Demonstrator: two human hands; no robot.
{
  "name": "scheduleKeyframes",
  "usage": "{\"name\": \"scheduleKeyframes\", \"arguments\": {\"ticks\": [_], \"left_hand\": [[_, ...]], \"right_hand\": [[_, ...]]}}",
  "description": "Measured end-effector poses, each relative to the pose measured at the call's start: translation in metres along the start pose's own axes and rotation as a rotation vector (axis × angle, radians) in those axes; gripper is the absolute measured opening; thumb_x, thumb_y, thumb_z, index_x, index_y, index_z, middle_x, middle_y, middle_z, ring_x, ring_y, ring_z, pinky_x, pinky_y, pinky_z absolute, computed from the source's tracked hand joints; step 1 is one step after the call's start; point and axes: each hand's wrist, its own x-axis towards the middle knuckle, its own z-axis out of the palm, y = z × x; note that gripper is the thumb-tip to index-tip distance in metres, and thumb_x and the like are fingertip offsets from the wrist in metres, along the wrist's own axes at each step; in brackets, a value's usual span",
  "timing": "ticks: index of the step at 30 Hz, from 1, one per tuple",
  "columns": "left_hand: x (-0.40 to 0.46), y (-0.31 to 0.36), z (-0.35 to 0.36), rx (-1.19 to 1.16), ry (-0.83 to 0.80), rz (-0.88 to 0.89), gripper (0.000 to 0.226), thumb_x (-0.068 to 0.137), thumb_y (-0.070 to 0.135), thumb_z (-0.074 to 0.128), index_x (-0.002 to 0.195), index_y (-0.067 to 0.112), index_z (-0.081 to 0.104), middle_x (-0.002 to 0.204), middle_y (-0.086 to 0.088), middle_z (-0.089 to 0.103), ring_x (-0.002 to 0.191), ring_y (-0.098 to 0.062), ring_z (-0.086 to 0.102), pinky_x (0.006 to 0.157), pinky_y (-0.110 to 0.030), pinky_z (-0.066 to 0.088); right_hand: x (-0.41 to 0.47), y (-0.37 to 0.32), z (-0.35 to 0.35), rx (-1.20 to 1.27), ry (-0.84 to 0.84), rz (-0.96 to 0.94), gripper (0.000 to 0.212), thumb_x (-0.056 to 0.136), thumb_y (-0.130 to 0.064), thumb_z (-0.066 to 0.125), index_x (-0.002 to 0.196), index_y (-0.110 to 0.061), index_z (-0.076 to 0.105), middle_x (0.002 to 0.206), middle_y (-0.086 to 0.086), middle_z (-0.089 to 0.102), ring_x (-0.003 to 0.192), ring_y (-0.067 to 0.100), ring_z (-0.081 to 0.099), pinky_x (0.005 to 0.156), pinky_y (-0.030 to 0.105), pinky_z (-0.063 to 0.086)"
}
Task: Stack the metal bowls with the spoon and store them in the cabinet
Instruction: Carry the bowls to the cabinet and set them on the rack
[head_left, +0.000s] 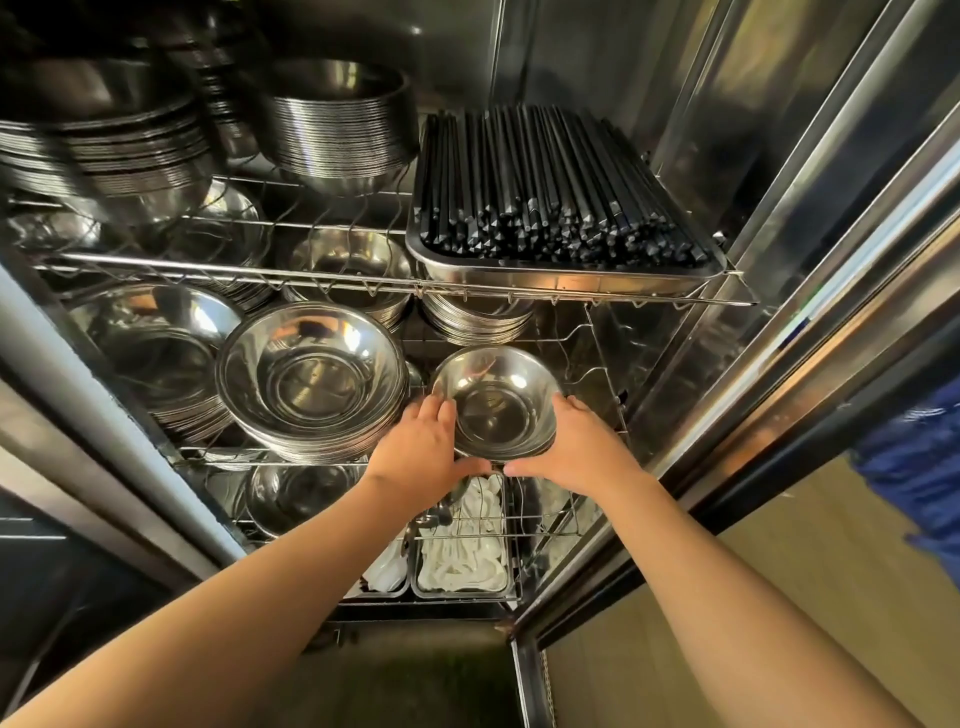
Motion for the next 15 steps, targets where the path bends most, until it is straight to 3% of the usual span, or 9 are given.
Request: {"name": "scheduleKeyframes", "arguments": {"ticks": [2, 4, 6, 9, 11, 12, 13, 15], "left_hand": [[-0.005, 0.003, 0.001, -0.055, 0.035, -0.026, 0.099, 0.080, 0.070, 0.060, 0.151, 0.009, 0.027, 0.152, -0.010, 0.037, 0.139, -0.029, 0.036, 0.113, -0.040, 0.037], [-0.010, 0.004, 0.001, -0.156, 0.079, -0.083, 0.099, 0.078, 0.067, 0.065, 0.150, 0.009, 0.029, 0.149, -0.009, 0.040, 0.135, -0.030, 0.040, 0.112, -0.039, 0.036], [-0.014, 0.007, 0.000, -0.274, 0.117, -0.160, 0.099, 0.075, 0.065, 0.069, 0.149, 0.010, 0.031, 0.143, -0.010, 0.043, 0.131, -0.030, 0.044, 0.108, -0.039, 0.039], [-0.017, 0.013, -0.001, -0.423, 0.110, -0.257, 0.095, 0.072, 0.060, 0.076, 0.145, 0.013, 0.037, 0.137, -0.009, 0.048, 0.127, -0.026, 0.048, 0.103, -0.038, 0.043], [-0.018, 0.015, -0.001, -0.517, 0.086, -0.303, 0.086, 0.072, 0.053, 0.078, 0.140, 0.013, 0.044, 0.134, -0.008, 0.053, 0.129, -0.024, 0.045, 0.103, -0.037, 0.043], [-0.017, 0.015, -0.001, -0.549, 0.085, -0.318, 0.081, 0.073, 0.050, 0.079, 0.137, 0.013, 0.048, 0.131, -0.008, 0.057, 0.128, -0.022, 0.045, 0.104, -0.037, 0.043], [-0.017, 0.015, -0.001, -0.574, 0.090, -0.325, 0.075, 0.074, 0.048, 0.078, 0.134, 0.012, 0.051, 0.128, -0.007, 0.060, 0.125, -0.022, 0.047, 0.104, -0.038, 0.045], [-0.017, 0.014, -0.002, -0.603, 0.110, -0.330, 0.064, 0.077, 0.043, 0.077, 0.129, 0.012, 0.055, 0.122, -0.007, 0.063, 0.120, -0.022, 0.052, 0.103, -0.040, 0.047]], "right_hand": [[-0.001, -0.003, -0.003, 0.009, 0.007, 0.021, 0.127, 0.047, -0.087, 0.070, 0.152, -0.028, 0.029, 0.146, 0.005, 0.048, 0.131, 0.025, 0.050, 0.101, 0.045, 0.047], [0.002, -0.004, -0.007, 0.048, 0.041, 0.053, 0.120, 0.057, -0.091, 0.060, 0.153, -0.029, 0.027, 0.154, 0.005, 0.041, 0.137, 0.028, 0.045, 0.104, 0.052, 0.044], [0.012, -0.002, -0.012, 0.046, 0.098, 0.069, 0.100, 0.078, -0.078, 0.057, 0.155, -0.020, 0.029, 0.157, 0.009, 0.038, 0.142, 0.031, 0.040, 0.109, 0.053, 0.041], [0.032, 0.002, -0.018, 0.043, 0.141, 0.125, 0.065, 0.098, -0.047, 0.053, 0.151, -0.013, 0.040, 0.150, 0.013, 0.048, 0.138, 0.033, 0.045, 0.105, 0.048, 0.043], [0.044, 0.003, -0.020, 0.061, 0.141, 0.147, 0.040, 0.101, -0.034, 0.051, 0.132, -0.010, 0.059, 0.125, 0.013, 0.064, 0.121, 0.034, 0.058, 0.088, 0.041, 0.050], [0.048, 0.003, -0.019, 0.058, 0.152, 0.140, 0.027, 0.101, -0.028, 0.052, 0.111, -0.009, 0.068, 0.104, 0.010, 0.067, 0.108, 0.034, 0.064, 0.077, 0.036, 0.050], [0.051, 0.003, -0.019, 0.041, 0.161, 0.134, 0.022, 0.099, -0.021, 0.053, 0.090, -0.010, 0.069, 0.089, 0.007, 0.066, 0.096, 0.033, 0.066, 0.068, 0.032, 0.049], [0.056, 0.000, -0.017, 0.005, 0.174, 0.128, 0.024, 0.094, -0.012, 0.055, 0.073, -0.009, 0.067, 0.078, 0.008, 0.066, 0.083, 0.029, 0.066, 0.063, 0.033, 0.051]]}}
